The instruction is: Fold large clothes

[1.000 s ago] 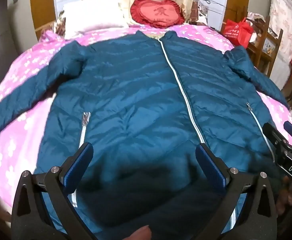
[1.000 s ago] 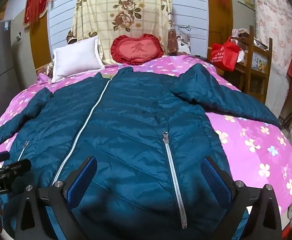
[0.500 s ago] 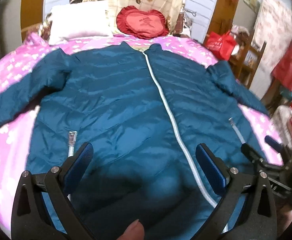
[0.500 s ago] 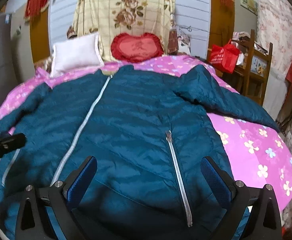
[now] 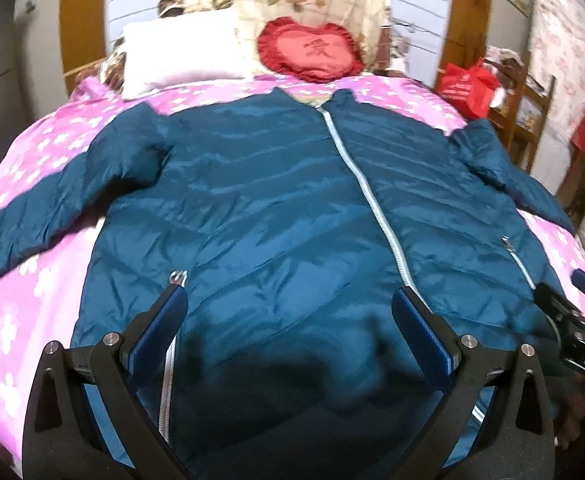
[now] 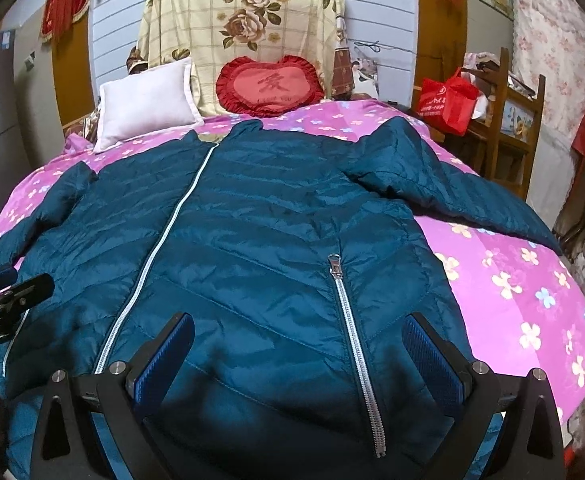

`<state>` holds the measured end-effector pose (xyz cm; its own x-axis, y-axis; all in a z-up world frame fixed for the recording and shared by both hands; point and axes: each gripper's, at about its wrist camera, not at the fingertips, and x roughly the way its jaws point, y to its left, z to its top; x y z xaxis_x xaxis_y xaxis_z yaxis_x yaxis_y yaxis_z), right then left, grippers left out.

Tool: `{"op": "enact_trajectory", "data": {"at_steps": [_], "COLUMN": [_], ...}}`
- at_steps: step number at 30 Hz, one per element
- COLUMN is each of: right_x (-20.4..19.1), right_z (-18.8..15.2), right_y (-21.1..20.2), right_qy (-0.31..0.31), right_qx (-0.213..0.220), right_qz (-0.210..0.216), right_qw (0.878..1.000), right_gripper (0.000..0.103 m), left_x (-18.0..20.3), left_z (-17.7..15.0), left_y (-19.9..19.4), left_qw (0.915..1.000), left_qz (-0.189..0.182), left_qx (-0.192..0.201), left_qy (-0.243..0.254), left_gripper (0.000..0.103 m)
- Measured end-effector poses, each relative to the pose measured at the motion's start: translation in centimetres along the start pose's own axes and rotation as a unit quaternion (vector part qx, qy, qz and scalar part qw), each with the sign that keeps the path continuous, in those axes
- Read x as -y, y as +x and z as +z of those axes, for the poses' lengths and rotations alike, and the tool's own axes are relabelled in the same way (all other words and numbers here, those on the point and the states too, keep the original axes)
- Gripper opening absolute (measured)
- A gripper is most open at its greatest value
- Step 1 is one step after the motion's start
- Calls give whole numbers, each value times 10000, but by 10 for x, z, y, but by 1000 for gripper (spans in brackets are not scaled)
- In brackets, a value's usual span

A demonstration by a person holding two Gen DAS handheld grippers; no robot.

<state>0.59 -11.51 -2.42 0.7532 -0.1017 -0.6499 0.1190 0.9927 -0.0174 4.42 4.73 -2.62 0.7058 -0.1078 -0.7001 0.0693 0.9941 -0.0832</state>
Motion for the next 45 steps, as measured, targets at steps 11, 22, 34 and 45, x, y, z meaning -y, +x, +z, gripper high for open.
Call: {"op": "enact_trajectory", "data": {"at_steps": [11, 22, 34, 45], "right_x": [-1, -3, 1, 2], "right_z": [0, -4, -3, -6], "right_y": [1, 5, 5, 7], "right_qy": [-8, -71, -27, -53], "right_qx": [-22, -130, -139, -211], "right_qz": [-28, -293, -401, -485], "right_qw": [10000, 9995, 9991, 9986], "right_gripper": [103, 103, 103, 103], "left_x": [3, -3, -2, -3], "left_z": [-22, -24, -24, -24], "left_y": [19, 30, 34, 33], "left_qw": [9994, 9981, 9974, 9974], "left_qz": [202, -10, 8, -18], "left_qx": [-243, -615, -725, -721], "left_qy": [163, -64, -24, -40], "left_gripper": [103, 103, 103, 103]}}
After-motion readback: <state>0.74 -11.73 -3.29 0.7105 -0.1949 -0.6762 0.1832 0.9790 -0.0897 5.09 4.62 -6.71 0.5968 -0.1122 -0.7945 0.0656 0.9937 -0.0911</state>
